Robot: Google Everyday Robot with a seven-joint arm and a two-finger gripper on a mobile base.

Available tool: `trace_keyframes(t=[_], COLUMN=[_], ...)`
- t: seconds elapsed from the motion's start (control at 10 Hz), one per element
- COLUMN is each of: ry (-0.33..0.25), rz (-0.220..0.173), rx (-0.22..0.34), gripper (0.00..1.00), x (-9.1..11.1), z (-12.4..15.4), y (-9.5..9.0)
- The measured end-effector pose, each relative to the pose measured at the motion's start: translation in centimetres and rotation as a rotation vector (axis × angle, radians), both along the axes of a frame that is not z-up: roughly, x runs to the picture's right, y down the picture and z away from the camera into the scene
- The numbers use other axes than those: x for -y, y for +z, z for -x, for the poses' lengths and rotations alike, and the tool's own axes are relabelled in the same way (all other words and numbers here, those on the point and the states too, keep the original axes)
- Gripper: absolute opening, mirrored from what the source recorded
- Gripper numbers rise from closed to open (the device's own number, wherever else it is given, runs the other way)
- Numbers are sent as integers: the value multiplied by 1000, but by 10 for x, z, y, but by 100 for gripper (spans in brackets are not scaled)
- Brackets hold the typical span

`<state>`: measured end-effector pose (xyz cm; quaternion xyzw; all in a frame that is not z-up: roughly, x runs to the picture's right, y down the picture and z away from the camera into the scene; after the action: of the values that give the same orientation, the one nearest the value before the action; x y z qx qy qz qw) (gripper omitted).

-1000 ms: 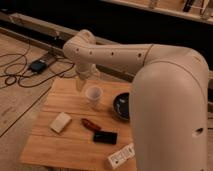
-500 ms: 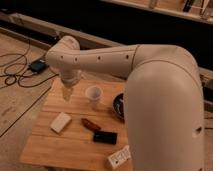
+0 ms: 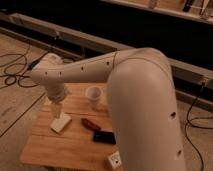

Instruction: Place the white sponge in the ceramic cup

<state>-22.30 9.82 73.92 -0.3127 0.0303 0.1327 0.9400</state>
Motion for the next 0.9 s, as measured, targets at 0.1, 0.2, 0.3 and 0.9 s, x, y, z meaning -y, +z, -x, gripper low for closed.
trace_keyframes(t=[0.1,0.2,0.3,0.9], ry=[-35,-75,-97,-179], rz=[4,8,7,-15], rx=[18,36,46,66], gripper=[80,80,80,80], x=[-11,-23,-30,-61], z=[7,14,19,36], y=[5,12,17,50])
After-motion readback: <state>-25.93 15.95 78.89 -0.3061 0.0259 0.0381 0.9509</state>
